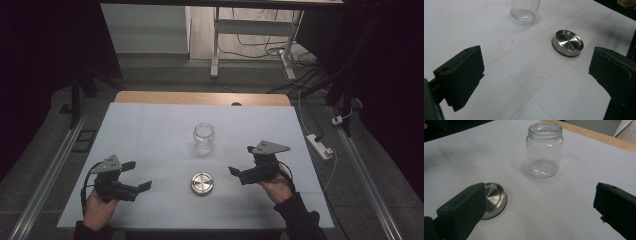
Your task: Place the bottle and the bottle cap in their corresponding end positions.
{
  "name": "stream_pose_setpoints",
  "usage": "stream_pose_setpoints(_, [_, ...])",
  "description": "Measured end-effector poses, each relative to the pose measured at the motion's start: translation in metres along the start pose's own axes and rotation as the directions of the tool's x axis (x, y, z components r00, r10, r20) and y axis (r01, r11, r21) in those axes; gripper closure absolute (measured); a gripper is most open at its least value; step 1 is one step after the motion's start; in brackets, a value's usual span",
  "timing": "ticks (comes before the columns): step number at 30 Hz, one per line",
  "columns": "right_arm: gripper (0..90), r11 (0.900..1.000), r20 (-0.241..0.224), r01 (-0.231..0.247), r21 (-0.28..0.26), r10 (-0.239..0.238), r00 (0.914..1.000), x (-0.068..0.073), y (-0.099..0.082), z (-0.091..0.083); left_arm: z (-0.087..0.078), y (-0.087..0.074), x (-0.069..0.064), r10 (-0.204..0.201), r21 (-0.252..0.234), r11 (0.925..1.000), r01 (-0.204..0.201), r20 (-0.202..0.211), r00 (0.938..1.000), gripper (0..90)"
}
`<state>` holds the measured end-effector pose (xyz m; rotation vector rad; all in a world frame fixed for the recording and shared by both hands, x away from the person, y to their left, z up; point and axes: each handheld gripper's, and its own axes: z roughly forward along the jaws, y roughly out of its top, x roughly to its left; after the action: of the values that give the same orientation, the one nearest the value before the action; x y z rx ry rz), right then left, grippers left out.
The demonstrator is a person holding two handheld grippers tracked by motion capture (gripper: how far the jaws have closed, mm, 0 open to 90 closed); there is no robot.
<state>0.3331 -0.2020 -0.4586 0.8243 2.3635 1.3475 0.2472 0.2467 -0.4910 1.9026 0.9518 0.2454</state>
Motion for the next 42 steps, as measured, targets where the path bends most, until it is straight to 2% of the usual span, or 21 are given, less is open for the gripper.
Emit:
stream_pose_setpoints(10, [0.0,0.9996,0.042,-0.029,-0.002,0.029,0.9987,-0.004,-0.017,-0.023,-0.014,-0.012,0.001,-0.025,-0.004,0.9997,0.024,-0.042,0.9988,0.6])
stream_pose_setpoints(24, [0.0,0.9981,0.104,-0.062,-0.004,0.062,0.9927,-0.009,-0.039,-0.055,-0.027,-0.028,0.001,-0.051,0.006,0.9987,0.051,-0.071,0.9962,0.2])
stream_pose_setpoints(34, [0.0,0.9956,0.181,-0.091,0.021,0.086,0.9798,-0.012,-0.062,-0.077,-0.034,-0.04,0.001,-0.079,0.012,0.9967,0.08,-0.094,0.9925,0.0])
stream_pose_setpoints(42, [0.0,0.9882,0.227,-0.145,0.049,0.13,0.9652,-0.014,-0.084,-0.094,-0.04,-0.051,0.001,-0.098,0.022,0.9946,0.101,-0.123,0.9875,0.1])
